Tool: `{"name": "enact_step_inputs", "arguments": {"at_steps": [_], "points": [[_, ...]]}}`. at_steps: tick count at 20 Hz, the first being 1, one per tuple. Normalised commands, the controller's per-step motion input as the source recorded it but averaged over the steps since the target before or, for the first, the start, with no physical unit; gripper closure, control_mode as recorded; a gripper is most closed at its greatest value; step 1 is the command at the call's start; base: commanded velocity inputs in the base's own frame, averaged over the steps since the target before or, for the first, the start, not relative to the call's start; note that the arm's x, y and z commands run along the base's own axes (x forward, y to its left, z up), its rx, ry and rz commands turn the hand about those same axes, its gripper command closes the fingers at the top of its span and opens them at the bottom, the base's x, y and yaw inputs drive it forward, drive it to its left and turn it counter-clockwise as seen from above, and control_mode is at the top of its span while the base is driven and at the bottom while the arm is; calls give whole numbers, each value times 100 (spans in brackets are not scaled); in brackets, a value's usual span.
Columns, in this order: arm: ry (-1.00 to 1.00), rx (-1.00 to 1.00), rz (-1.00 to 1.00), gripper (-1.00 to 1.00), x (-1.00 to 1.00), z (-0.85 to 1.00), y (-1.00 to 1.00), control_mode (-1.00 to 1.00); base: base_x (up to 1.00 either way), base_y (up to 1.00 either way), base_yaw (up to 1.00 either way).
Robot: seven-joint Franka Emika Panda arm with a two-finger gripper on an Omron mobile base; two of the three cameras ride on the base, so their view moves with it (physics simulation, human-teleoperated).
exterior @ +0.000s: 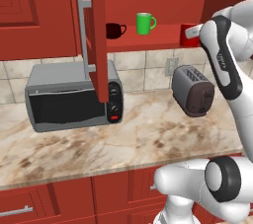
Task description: Pick the mug on the counter and place it in the cabinet with the handle facing the right, like the mugs already inside.
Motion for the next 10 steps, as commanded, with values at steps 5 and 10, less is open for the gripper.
{"name": "enact_step_inputs", "arguments": {"at_steps": [5, 10], "points": [[-1, 2, 1, 100, 0, 3, -4, -100, 0, 0, 0], [-2, 0, 0, 100, 19, 0, 2, -100, 0, 0, 0]]}}
